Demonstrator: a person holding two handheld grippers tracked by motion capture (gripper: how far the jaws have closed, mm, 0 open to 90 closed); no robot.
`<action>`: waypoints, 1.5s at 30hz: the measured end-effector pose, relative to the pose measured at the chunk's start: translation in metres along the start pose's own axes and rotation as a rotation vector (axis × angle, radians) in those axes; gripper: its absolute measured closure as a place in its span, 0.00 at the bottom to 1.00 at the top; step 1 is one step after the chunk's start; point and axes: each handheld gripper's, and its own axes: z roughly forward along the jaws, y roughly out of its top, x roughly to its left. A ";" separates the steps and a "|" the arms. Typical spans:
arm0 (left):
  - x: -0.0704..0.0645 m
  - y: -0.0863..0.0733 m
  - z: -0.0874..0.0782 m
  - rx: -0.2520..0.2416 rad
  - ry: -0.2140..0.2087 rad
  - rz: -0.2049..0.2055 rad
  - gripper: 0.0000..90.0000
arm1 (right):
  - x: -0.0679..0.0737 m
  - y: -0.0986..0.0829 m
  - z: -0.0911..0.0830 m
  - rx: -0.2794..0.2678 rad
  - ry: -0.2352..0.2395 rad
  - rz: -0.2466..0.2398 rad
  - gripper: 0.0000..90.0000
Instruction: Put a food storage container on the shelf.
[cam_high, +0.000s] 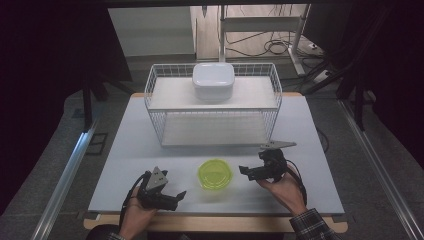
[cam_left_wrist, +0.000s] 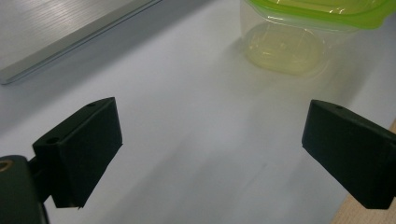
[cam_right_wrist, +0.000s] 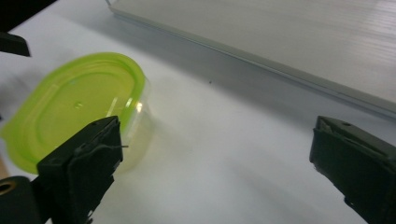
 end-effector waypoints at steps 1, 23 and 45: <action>0.000 0.000 0.000 0.000 -0.001 -0.001 0.05 | 0.001 0.001 -0.001 0.001 0.007 0.012 0.07; -0.002 0.000 0.002 0.007 -0.001 0.010 0.05 | 0.008 0.013 0.037 0.110 0.282 0.239 0.58; -0.003 0.000 0.002 0.009 0.000 0.022 0.05 | 0.006 0.018 0.041 0.135 0.391 0.368 0.91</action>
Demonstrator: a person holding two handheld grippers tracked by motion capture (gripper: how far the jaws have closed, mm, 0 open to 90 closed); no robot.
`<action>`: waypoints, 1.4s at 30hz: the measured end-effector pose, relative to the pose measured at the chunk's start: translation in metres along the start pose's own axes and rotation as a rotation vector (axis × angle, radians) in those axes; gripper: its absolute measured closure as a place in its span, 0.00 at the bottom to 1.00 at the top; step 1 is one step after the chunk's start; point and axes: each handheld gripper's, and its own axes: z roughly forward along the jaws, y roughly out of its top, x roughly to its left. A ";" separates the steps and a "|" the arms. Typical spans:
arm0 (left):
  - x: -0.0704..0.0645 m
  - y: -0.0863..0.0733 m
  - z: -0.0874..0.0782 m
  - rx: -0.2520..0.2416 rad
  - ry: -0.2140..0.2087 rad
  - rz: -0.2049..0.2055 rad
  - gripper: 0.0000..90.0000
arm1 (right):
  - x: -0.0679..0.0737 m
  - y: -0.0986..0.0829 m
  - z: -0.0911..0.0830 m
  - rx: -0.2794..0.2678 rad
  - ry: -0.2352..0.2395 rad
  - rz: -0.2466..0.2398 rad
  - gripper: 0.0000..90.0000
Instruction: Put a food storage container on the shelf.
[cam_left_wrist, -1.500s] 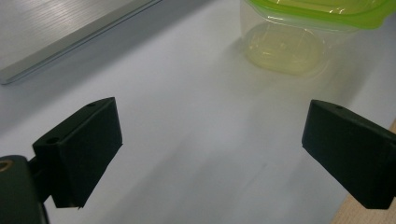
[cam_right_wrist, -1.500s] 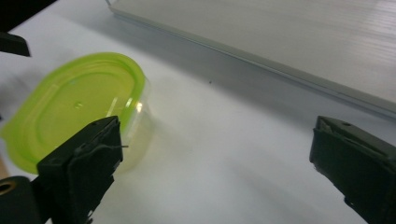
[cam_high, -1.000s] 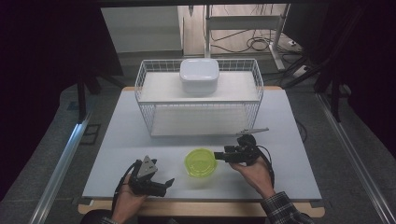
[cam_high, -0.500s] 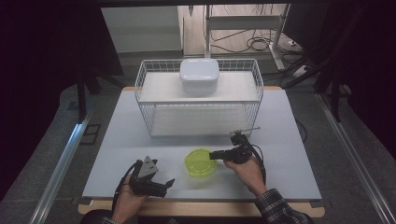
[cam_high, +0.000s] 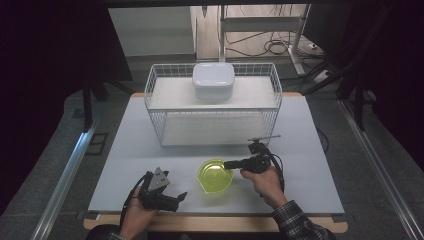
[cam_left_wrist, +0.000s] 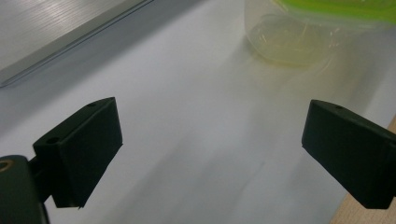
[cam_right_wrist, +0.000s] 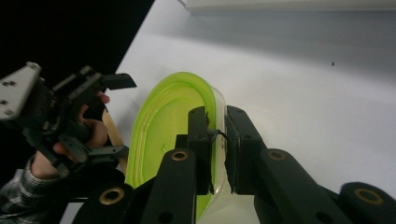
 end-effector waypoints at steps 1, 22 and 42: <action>0.000 0.000 0.000 0.000 0.000 0.000 0.05 | 0.000 0.000 -0.001 -0.005 0.001 -0.001 0.91; 0.001 0.000 -0.002 -0.013 0.004 -0.010 0.05 | 0.022 0.025 -0.032 -0.114 0.050 -0.032 0.91; 0.002 0.001 -0.003 -0.020 0.012 -0.011 0.05 | 0.050 0.059 -0.058 -0.196 0.092 -0.062 0.91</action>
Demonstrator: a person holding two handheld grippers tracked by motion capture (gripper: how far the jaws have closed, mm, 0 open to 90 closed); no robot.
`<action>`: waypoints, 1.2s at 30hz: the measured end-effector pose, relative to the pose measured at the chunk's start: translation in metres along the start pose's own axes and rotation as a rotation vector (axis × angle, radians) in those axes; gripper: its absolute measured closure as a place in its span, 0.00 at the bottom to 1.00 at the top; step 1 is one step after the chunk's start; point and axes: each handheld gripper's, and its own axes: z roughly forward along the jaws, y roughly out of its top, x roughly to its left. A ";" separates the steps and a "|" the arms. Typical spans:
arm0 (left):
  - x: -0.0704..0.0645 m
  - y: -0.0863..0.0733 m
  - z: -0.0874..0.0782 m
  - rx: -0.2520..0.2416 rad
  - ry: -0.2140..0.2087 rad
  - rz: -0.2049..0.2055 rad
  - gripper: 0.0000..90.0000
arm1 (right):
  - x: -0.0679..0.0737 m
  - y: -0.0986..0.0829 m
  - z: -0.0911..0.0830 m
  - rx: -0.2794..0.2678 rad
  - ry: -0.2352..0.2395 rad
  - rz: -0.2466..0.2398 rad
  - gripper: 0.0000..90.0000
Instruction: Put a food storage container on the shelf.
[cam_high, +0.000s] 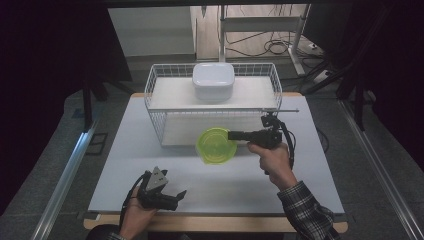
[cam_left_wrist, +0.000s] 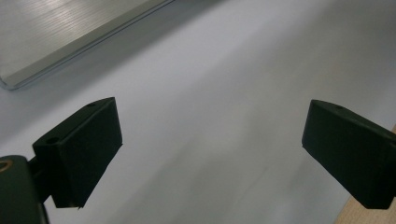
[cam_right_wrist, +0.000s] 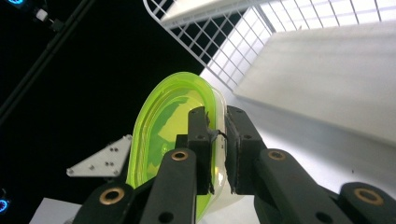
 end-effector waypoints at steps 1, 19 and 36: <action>0.000 0.000 0.000 0.000 0.001 0.002 0.05 | 0.003 0.006 -0.002 -0.008 0.000 -0.005 0.91; 0.000 0.000 0.000 -0.004 0.001 -0.003 0.05 | 0.030 0.058 -0.025 -0.093 0.015 -0.027 0.91; 0.001 0.000 0.000 -0.008 -0.005 -0.012 0.05 | 0.059 0.122 -0.034 -0.187 -0.015 -0.053 0.91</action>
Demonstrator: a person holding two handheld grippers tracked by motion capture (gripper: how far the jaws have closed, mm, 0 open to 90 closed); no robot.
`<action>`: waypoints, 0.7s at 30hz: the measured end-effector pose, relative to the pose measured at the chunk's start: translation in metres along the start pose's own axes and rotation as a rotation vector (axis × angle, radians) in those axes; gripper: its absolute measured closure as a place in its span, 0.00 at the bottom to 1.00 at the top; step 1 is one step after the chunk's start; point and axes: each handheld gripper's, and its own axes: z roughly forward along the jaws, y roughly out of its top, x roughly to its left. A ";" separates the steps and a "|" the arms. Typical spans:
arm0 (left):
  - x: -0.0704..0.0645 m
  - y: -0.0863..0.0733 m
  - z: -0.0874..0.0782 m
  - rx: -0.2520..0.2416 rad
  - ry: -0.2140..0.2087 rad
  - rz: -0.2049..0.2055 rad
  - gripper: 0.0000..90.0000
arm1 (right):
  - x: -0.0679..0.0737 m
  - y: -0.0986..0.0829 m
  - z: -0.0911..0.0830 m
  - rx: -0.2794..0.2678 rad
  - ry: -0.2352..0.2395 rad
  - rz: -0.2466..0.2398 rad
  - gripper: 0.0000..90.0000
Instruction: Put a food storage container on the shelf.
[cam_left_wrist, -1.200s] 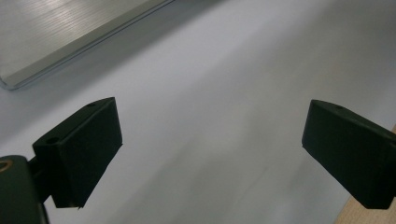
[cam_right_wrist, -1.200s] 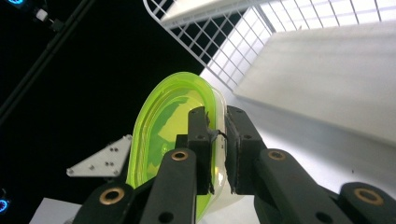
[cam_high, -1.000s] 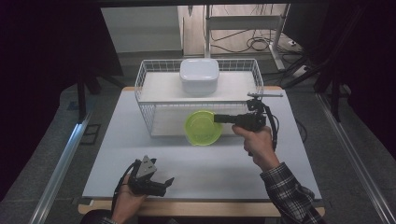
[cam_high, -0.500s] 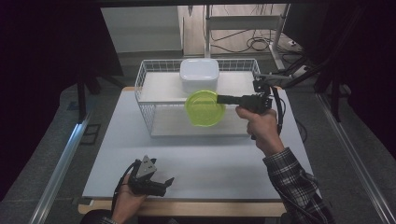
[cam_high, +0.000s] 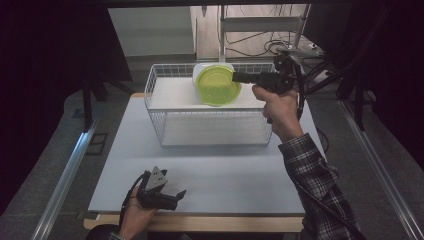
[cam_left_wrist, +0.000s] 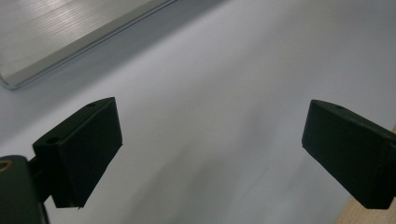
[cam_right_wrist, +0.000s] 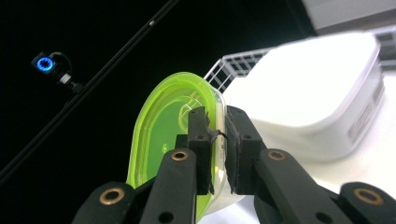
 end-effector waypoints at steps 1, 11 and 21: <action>0.000 0.000 0.000 0.000 0.000 0.000 0.05 | 0.001 0.003 0.001 -0.006 -0.006 0.001 0.91; 0.001 0.000 -0.001 0.001 -0.002 0.006 0.05 | -0.001 0.033 0.016 -0.079 -0.079 0.006 0.91; 0.000 0.000 -0.001 0.003 -0.009 0.008 0.05 | -0.014 0.046 0.042 -0.117 -0.156 0.043 0.91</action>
